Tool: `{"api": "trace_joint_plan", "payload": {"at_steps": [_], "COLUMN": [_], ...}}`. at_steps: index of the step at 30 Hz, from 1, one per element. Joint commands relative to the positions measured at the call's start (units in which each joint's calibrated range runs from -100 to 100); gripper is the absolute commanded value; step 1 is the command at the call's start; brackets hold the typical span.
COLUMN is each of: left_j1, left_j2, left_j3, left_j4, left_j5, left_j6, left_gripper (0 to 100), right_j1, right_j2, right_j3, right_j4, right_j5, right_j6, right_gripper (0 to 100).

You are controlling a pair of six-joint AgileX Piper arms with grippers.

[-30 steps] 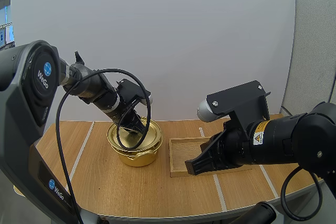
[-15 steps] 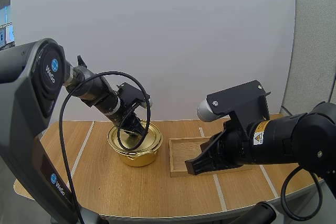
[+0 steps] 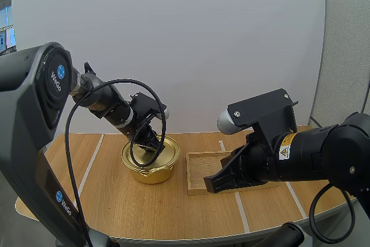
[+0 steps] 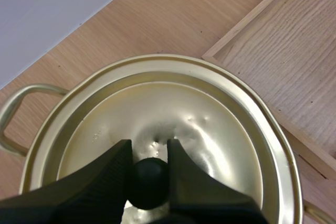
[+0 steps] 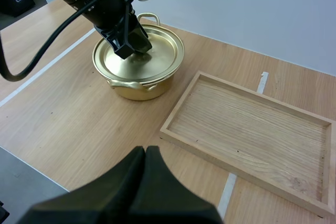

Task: Open the pot, put the pineapple inside, and close it

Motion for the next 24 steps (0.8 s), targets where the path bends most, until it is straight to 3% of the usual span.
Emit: {"api": "trace_joint_plan", "payload": {"at_steps": [1, 6, 8, 10, 11, 13, 14, 24], "left_j1": [-0.07, -0.07, -0.07, -0.07, -0.07, -0.07, -0.07, -0.07], "left_j2": [0.4, 0.4, 0.2, -0.6, -1.2, -2.5, -3.2, -12.0], "left_j3": [0.2, 0.2, 0.2, 0.1, -0.1, -0.7, -1.0, -7.9], "left_j4": [-0.6, -0.6, -0.4, 0.4, 0.7, 0.7, 0.7, 1.2], "left_j5": [3.2, 3.6, 3.6, 3.7, 3.7, 3.3, 3.3, 14.0], "left_j6": [0.6, 0.6, 0.6, 0.6, 0.6, 0.6, 0.5, -4.6], "left_gripper": [0, 1, 9, 29, 46, 96, 100, 100], "right_j1": [-0.2, -0.2, -0.2, -0.2, -0.2, -0.2, -0.2, -0.2], "right_j2": [-0.4, -0.4, -0.4, -0.4, -0.4, -0.4, -0.4, -0.4], "right_j3": [-0.2, -0.2, -0.2, -0.2, -0.2, -0.2, -0.2, -0.2], "right_j4": [-0.3, -0.3, -0.3, -0.3, -0.3, -0.3, -0.3, -0.3], "right_j5": [-0.1, -0.1, -0.1, -0.1, -0.1, -0.3, -0.3, -0.3], "right_j6": [-0.5, -0.5, -0.5, -0.5, -0.5, -0.5, -0.5, -0.5], "right_gripper": [0, 0, 0, 0, 0, 0, 0, 0]}}
